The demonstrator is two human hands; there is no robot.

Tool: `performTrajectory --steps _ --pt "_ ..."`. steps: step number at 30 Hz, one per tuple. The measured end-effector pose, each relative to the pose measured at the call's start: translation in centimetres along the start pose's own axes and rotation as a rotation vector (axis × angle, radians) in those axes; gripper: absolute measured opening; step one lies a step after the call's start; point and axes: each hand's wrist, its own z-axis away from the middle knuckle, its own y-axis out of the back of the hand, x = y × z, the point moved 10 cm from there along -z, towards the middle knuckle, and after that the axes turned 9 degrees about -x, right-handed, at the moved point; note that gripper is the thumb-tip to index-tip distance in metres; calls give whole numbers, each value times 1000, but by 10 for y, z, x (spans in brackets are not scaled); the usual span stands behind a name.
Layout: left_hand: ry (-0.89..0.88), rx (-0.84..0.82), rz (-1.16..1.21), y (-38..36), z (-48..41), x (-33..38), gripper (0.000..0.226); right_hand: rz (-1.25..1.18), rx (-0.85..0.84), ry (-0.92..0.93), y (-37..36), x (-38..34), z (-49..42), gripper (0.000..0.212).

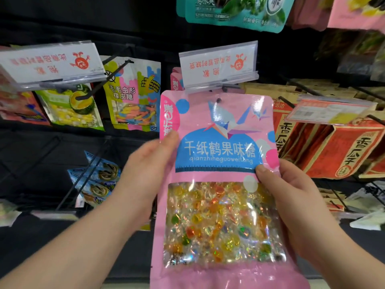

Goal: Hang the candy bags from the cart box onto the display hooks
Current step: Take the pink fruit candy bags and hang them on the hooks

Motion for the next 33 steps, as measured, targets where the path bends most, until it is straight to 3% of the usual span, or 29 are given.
performTrajectory --steps 2,6,12,15,21,24,26,33 --pt "39 -70 76 -8 -20 8 35 3 -2 -19 -2 3 -5 13" --pt "-29 -32 127 -11 -40 24 8 19 1 -69 -2 5 -19 9" --pt "-104 -9 179 -15 -46 29 14 177 96 -131 17 5 -53 48" --pt "-102 7 143 -15 -54 27 11 203 116 -110 13 7 -69 31" --pt "-89 43 -218 -3 -84 17 11 306 177 -92 10 9 -98 32" --pt "13 1 -395 3 -92 -3 30 322 199 -84 7 8 -112 35" --pt "33 -1 -478 9 -97 -11 27 315 216 -102 4 11 -119 35" --pt "-97 33 -702 12 -119 -2 41 429 244 -133 0 11 -138 36"
